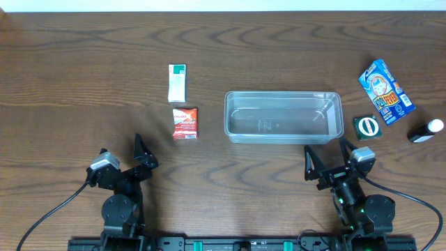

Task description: Pack container

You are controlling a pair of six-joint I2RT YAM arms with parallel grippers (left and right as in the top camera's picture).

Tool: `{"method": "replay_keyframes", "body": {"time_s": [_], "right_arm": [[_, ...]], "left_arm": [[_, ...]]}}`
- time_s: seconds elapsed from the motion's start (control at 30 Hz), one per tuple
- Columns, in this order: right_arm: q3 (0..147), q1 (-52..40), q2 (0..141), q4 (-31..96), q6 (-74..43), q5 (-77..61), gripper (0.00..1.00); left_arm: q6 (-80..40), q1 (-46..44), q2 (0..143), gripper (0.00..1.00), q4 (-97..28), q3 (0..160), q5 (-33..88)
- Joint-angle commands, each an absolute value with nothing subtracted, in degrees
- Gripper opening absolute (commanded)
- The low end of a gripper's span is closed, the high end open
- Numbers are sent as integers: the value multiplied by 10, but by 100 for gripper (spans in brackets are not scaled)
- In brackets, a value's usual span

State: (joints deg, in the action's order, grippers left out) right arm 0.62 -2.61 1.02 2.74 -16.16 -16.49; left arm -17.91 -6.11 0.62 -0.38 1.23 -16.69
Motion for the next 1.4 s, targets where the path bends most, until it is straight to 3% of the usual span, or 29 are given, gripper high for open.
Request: {"method": "replay_keyframes", "body": {"time_s": [0.0,0.33,0.57,0.73,0.93,1.13,1.37], "right_arm": [[3,-32,11,28,-167,-163,99],[3,-32,11,26,-167,-158,99],[3,-32,11,-129,-218,-216,99],[44,-25,17,-172,-216,-127,99],[169,1,118,-105,-132,-70,99],[374,63,338,14,-79,-97,99],[669,128,598,294,-9,-143,99]], "left_arm": [[-168,-58,3,98,-27,2,-172],[-168,-58,3,98,-27,2,-172],[-168,-58,3,98,-27,2,-172],[-168,-58,3,98,-27,2,-172],[-168,-58,3,98,-27,2,-172],[-168,-58,3,98,-27,2,-172],[-168,-58,3,98,-27,2,-172]]}}
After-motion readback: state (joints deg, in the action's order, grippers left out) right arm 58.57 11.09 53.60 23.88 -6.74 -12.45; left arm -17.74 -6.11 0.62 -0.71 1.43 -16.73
